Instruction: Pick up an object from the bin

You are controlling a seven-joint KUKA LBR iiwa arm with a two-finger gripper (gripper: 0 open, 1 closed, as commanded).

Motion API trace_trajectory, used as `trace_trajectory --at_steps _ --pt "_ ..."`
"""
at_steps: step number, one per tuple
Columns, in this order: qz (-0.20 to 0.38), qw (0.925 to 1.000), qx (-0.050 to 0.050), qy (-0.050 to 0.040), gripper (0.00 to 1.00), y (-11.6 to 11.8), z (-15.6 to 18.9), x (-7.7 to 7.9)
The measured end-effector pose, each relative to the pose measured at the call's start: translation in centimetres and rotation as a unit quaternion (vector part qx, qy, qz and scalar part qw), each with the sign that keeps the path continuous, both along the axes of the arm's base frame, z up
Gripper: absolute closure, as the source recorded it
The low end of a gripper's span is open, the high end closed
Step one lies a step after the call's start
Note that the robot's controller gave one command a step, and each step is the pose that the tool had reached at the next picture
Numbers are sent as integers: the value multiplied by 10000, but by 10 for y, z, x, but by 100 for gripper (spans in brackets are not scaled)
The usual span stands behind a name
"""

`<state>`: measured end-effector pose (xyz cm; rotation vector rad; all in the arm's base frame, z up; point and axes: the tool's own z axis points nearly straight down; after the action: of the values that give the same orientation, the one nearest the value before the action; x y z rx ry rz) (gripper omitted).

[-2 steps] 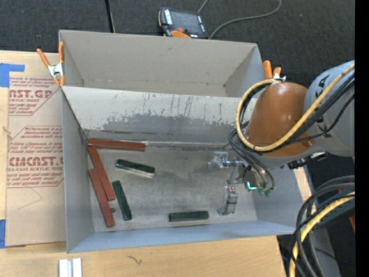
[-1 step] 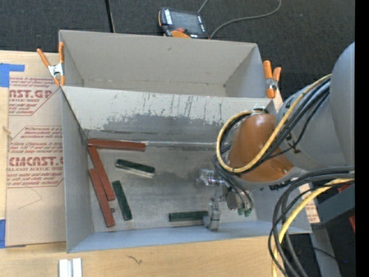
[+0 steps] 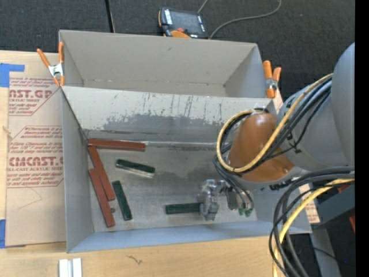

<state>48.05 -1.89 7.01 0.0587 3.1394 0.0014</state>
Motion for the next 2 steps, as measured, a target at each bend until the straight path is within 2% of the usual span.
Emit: trace_trajectory --at_steps 1,2 --pt "-2 10000 -1 -8 0 0 0 1" --pt "-387 9992 6 -11 0 36 0 4"
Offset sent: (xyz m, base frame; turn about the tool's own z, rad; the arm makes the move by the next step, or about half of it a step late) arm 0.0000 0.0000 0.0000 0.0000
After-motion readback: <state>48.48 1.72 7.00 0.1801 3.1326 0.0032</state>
